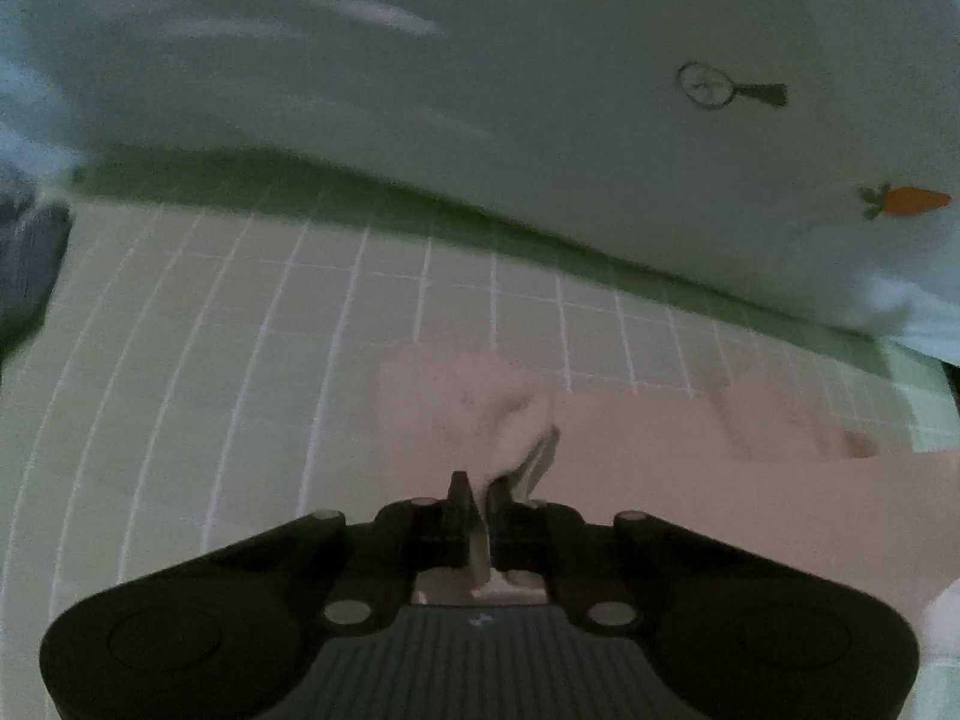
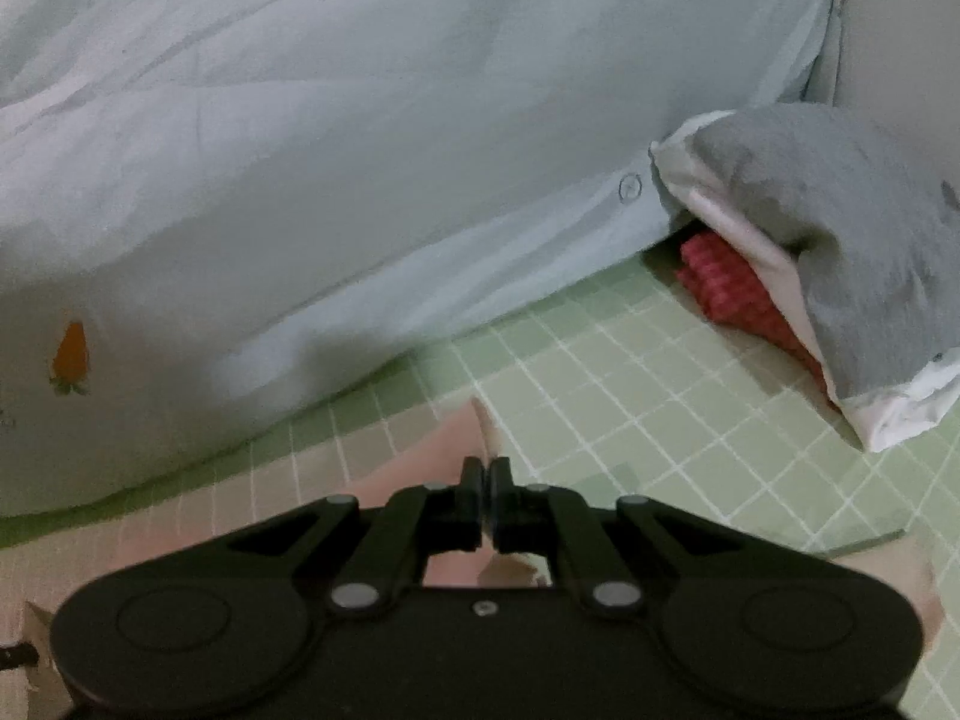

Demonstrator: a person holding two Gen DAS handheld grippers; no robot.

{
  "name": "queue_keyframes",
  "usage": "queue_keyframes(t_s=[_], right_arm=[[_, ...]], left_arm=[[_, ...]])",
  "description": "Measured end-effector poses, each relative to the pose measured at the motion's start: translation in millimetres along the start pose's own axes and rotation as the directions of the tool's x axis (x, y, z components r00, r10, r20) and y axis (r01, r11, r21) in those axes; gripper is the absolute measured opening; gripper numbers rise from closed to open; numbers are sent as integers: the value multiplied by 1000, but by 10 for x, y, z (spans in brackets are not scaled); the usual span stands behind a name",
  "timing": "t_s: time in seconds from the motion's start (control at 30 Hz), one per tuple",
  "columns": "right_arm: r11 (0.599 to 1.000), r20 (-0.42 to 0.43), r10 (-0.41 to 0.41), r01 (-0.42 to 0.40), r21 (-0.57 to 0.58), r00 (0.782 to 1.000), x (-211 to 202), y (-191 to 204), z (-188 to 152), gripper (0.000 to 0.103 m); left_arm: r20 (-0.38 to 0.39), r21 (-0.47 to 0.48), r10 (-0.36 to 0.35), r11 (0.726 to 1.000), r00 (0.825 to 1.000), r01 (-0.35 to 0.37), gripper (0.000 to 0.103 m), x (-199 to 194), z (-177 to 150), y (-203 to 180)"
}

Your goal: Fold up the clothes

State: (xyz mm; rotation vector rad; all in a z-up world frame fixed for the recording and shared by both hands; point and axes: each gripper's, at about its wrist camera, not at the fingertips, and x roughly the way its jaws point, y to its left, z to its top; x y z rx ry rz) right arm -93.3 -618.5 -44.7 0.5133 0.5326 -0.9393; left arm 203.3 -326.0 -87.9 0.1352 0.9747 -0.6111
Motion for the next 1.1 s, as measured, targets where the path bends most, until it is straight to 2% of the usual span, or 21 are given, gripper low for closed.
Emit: queue_keyframes(t_s=[0.07, 0.1, 0.2, 0.3, 0.33, 0.37, 0.43, 0.57, 0.77, 0.93, 1.1], right_arm=[[1000, 34, -2, 1, 7, 999, -64, 15, 44, 3], [1000, 50, -7, 6, 8, 999, -93, 23, 65, 3], [1000, 38, 6, -5, -14, 999, -118, 79, 2, 3], [999, 27, 18, -17, -36, 999, -143, 136, -61, 3], [999, 23, 22, -21, -44, 999, -151, 154, -82, 3], [998, 19, 26, -25, -51, 999, -160, 173, -103, 3], [997, 11, 34, -33, -66, 999, -177, 211, -145, 3], [994, -5, 50, -51, -95, 999, -213, 287, -229, 3], [962, -16, 164, -164, -218, 986, -657, 612, -490, 3], [905, -79, 244, -256, -340, 967, -1034, 918, -921, 3], [822, -161, 292, -334, -462, 943, -1370, 1197, -1442, 3]], left_arm=[[54, 28, 24, 999, 998, -25, 6, -62, 51, -35], [56, 22, 34, 999, 998, -36, 6, -44, 73, -24], [15, 0, 55, 999, 998, -55, 8, 58, 120, 5], [1, 14, 79, 997, 997, -79, 27, 51, 129, -44], [10, 29, 94, 995, 996, -94, 45, 9, 121, -70], [19, 38, 101, 994, 995, -102, 67, -43, 108, -83], [42, 32, 104, 994, 994, -106, 86, -166, 52, -92], [50, 0, 124, 992, 991, -124, 87, -450, -159, -48], [31, -7, 140, 990, 990, -140, 87, -919, -657, -8], [11, 17, 149, 989, 989, -149, 87, -1213, -1021, 5], [11, 32, 160, 987, 987, -160, 88, -1468, -1335, 51]])
